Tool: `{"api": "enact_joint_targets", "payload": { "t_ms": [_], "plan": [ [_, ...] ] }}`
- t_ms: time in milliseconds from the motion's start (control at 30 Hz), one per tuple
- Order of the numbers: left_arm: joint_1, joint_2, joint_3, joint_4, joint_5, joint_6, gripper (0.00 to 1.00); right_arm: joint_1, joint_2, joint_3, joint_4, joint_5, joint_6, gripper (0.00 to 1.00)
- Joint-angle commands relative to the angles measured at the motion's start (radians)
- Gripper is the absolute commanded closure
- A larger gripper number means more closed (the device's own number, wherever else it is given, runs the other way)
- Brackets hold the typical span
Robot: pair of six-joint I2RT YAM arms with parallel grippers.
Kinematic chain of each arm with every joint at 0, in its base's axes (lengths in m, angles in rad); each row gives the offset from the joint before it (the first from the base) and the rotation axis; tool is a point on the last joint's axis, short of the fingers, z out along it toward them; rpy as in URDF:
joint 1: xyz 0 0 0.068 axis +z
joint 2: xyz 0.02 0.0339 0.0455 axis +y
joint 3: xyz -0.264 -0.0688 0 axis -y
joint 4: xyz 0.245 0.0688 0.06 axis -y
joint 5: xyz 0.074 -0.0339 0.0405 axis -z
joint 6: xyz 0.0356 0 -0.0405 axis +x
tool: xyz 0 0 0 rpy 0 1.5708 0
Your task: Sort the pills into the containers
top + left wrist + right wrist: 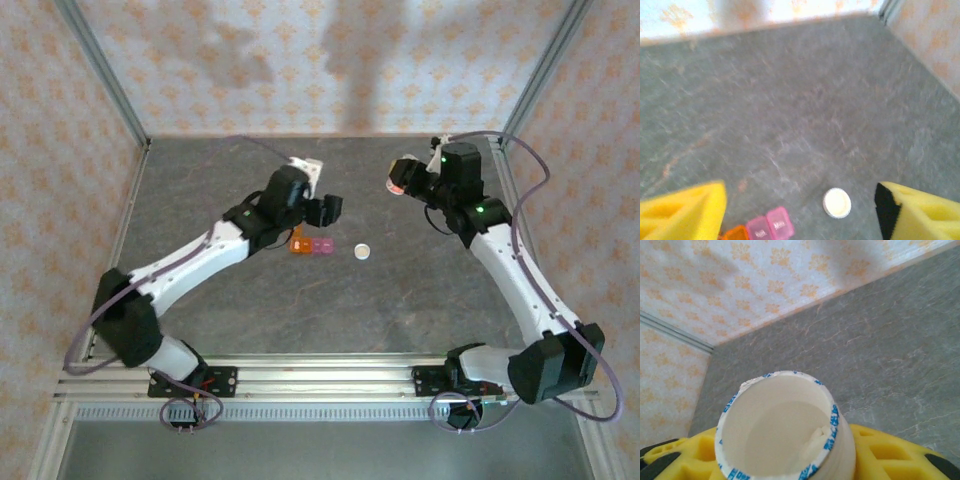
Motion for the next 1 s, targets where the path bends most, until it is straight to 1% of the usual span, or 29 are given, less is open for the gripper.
{"api": "enact_joint_targets", "payload": {
  "t_ms": [0,33,100,167,233,333,433,500,667,967],
  "plan": [
    [0.059,-0.109,-0.21,0.383,0.048,0.059,0.14,0.031,0.048,0.073,-0.007,-0.058,-0.042,0.73],
    [0.082,-0.133,-0.261,0.468,0.09,0.058,0.11,0.048,0.065,0.09,-0.011,-0.058,-0.052,0.73],
    [0.122,-0.156,-0.326,0.595,0.172,0.046,0.08,0.081,0.102,0.128,-0.023,-0.059,-0.074,0.73],
    [0.158,-0.163,-0.378,0.7,0.262,0.031,0.07,0.116,0.143,0.169,-0.03,-0.061,-0.095,0.73],
    [0.187,-0.158,-0.439,0.844,0.341,0.009,0.07,0.156,0.185,0.21,-0.038,-0.062,-0.118,0.73],
    [0.237,-0.135,-0.526,1.086,0.434,-0.082,0.07,0.216,0.249,0.273,-0.045,-0.06,-0.157,0.73],
    [0.277,-0.102,-0.55,1.203,0.524,-0.169,0.09,0.267,0.314,0.348,-0.062,-0.056,-0.189,0.73],
    [0.279,-0.091,-0.549,1.217,0.564,-0.177,0.1,0.294,0.35,0.395,-0.082,-0.048,-0.205,0.73],
    [0.279,-0.081,-0.52,1.155,0.625,-0.136,0.14,0.356,0.414,0.479,-0.117,-0.032,-0.222,0.73],
    [0.279,-0.102,-0.478,0.984,0.636,-0.027,0.18,0.409,0.449,0.516,-0.124,-0.03,-0.219,0.73]
  ]
}}
